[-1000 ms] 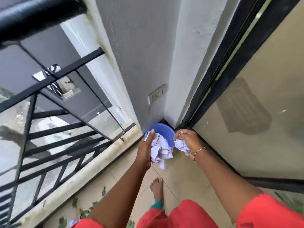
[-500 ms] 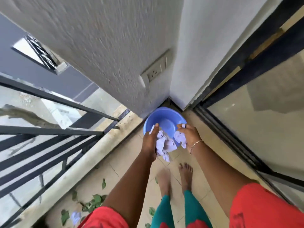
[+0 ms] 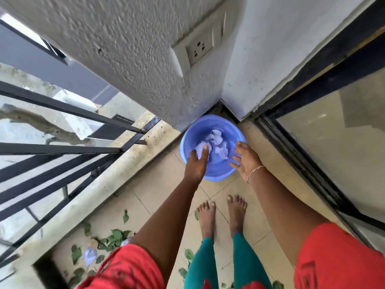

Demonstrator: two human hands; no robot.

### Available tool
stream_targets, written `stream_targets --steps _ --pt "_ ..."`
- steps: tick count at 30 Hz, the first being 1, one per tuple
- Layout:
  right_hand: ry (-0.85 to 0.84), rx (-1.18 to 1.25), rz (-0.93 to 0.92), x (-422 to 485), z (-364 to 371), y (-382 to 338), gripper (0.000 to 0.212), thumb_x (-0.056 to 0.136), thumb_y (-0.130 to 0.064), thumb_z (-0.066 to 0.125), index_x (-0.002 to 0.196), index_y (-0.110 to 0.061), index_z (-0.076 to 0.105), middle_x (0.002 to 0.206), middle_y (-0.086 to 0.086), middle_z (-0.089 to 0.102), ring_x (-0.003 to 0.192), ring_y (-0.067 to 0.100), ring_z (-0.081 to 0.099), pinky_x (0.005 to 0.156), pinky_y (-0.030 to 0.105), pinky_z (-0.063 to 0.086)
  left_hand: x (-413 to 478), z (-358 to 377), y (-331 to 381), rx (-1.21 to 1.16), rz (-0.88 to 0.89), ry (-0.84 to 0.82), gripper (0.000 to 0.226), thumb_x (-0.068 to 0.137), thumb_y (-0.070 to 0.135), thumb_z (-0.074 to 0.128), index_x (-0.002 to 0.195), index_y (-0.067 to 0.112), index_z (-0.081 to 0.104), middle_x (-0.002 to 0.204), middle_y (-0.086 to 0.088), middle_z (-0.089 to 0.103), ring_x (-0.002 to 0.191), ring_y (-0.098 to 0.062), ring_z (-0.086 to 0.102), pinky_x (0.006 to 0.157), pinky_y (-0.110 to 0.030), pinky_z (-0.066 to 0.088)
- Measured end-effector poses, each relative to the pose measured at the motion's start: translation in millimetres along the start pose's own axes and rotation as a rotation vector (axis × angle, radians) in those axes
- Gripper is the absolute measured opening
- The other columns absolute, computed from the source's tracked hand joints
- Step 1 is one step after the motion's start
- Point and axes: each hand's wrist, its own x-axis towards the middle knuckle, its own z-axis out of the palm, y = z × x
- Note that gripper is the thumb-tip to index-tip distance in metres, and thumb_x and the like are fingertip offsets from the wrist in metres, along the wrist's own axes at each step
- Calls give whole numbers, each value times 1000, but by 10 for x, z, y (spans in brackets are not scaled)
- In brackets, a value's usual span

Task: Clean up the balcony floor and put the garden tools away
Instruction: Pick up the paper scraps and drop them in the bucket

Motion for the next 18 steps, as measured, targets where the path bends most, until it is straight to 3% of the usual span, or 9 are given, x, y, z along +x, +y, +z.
stream_targets --steps 2,4,6,8,15,18 --pt "58 -148 -105 -152 -31 -22 30 98 -23 44 126 -12 46 108 4 45 99 17 43 89 31 39 -172 -60 -15 352 171 59 66 94 49 46 143 5 34 147 -14 37 136 -27 33 109 -34 26" --pt "101 -375 -251 -375 -76 -62 35 96 -17 49 127 0 48 110 8 52 98 18 48 88 27 37 -363 -130 8 634 263 56 76 91 58 41 144 4 30 149 -17 32 140 -30 23 111 -37 22" --pt "115 -600 -349 -681 -135 -110 33 93 -17 53 121 0 53 115 16 58 102 26 55 89 31 41 -605 -215 90 864 320 51 86 84 65 31 146 5 28 152 -18 26 143 -30 16 112 -38 19" --pt "134 -773 -427 -1018 -217 -163 33 90 -19 57 118 -1 56 114 22 60 106 34 56 90 37 42 -880 -295 205 1032 366 45 79 91 62 34 147 6 24 155 -17 19 145 -29 11 113 -37 16" --pt "249 -1137 -605 -2381 -541 -280 39 93 -27 50 129 -12 48 130 13 48 117 33 46 98 32 32 -1880 -487 671 1275 586 -15 72 97 54 30 150 8 15 158 -12 9 146 -25 5 117 -33 8" --pt "356 -1177 -643 -2895 -750 -207 38 94 -28 46 131 -16 45 132 8 44 119 28 44 98 31 32 -2192 -478 831 1306 708 -52 76 95 58 23 149 6 16 158 -13 11 146 -26 7 117 -35 10"
